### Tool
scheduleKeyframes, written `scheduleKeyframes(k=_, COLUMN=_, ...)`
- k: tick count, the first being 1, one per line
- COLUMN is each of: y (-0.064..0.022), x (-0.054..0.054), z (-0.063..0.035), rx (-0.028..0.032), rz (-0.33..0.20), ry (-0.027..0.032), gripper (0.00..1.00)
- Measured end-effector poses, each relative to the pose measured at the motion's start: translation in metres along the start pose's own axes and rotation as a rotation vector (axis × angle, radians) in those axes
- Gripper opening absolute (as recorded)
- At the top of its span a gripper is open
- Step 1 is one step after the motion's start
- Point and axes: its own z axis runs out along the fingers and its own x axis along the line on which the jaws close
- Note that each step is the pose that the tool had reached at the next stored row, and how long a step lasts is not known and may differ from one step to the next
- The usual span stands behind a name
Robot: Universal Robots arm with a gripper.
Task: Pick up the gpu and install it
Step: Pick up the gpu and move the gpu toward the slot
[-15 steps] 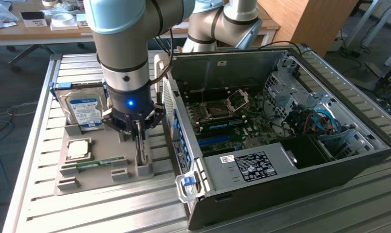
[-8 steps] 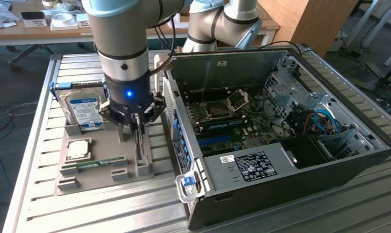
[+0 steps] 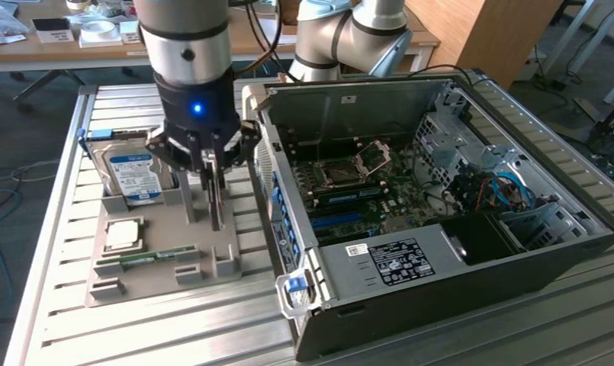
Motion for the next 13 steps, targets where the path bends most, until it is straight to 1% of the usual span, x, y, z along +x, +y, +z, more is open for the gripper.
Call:
scheduleKeyframes(k=7, y=0.0010, x=-0.001, z=-0.0232, rx=0.0001, rz=0.000, ry=0.0001, gripper=0.27)
scheduleKeyframes(k=13, y=0.0018, x=-0.001, z=-0.0400, rx=0.0000, rz=0.000, ry=0.0000, gripper=0.27)
